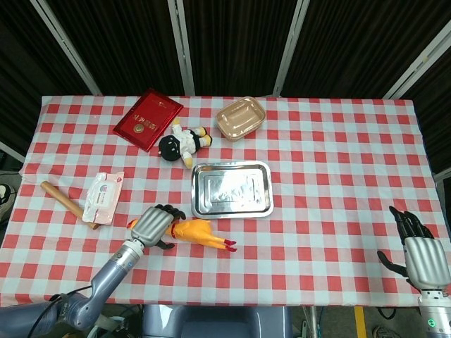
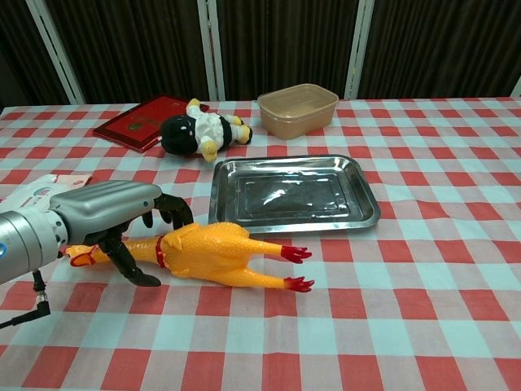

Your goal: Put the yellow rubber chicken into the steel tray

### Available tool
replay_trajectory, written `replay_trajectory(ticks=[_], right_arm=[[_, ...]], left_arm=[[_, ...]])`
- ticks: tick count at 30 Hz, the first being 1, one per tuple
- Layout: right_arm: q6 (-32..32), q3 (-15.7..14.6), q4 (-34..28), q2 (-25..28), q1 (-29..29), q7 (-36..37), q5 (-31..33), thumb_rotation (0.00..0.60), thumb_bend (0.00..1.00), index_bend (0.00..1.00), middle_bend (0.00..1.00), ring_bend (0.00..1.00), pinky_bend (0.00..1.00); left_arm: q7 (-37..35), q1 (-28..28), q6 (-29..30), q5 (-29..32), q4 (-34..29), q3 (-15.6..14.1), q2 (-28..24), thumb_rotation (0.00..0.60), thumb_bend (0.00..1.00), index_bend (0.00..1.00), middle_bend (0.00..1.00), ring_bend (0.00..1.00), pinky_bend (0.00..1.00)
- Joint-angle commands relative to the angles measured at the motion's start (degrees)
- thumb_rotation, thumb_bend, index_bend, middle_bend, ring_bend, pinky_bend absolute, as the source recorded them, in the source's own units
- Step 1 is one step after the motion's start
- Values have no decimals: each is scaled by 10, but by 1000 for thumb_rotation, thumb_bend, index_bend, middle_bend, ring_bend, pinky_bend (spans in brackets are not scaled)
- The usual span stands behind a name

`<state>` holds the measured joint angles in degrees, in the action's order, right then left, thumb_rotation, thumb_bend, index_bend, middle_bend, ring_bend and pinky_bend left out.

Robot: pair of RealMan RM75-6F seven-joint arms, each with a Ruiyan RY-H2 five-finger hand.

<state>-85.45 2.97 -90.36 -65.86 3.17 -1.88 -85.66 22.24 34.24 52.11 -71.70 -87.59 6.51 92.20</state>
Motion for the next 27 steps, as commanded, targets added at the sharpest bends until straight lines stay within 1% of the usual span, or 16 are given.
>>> replay_trajectory(ticks=[1, 4, 7, 15, 18, 20, 23, 24, 27], right_arm=[[3, -3, 1, 2, -2, 2, 2, 600, 262, 39, 166, 123, 271], [1, -3, 1, 4, -5, 4, 6, 600, 262, 40, 166, 123, 271], [-2, -3, 0, 5, -8, 7, 7, 600, 262, 40, 166, 123, 271], [-4, -4, 4, 2, -11, 12, 5, 600, 262, 39, 166, 123, 271], [-6, -4, 5, 1, -12, 13, 4, 600, 261, 40, 166, 123, 271], [-7, -4, 5, 0, -12, 14, 2, 600, 262, 39, 166, 123, 271], [-7, -3, 6, -1, -11, 15, 1, 600, 262, 39, 166, 123, 271], [-7, -3, 7, -1, -11, 15, 1, 600, 261, 39, 166, 123, 271], [-6, -2, 7, -2, -10, 15, 1, 600, 261, 39, 166, 123, 271]], left_arm=[[2, 2, 7, 10, 2, 4, 9, 600, 159, 361, 398, 331, 433], [-1, 4, 9, 12, 2, 5, 15, 600, 207, 394, 433, 362, 464], [6, 7, 8, 16, 7, 2, 20, 600, 237, 410, 453, 378, 473], [26, 15, 3, 38, 16, -3, 23, 600, 251, 399, 447, 382, 479], [32, 16, 0, 49, 19, -4, 24, 600, 267, 412, 459, 389, 496], [31, 16, 2, 52, 22, -5, 26, 600, 311, 439, 486, 414, 530], [18, 14, 8, 48, 26, -5, 29, 600, 413, 507, 553, 487, 633], [8, 12, 12, 43, 28, -4, 30, 600, 449, 533, 582, 516, 670], [-23, 8, 25, 20, 39, -4, 33, 600, 545, 596, 650, 577, 733]])
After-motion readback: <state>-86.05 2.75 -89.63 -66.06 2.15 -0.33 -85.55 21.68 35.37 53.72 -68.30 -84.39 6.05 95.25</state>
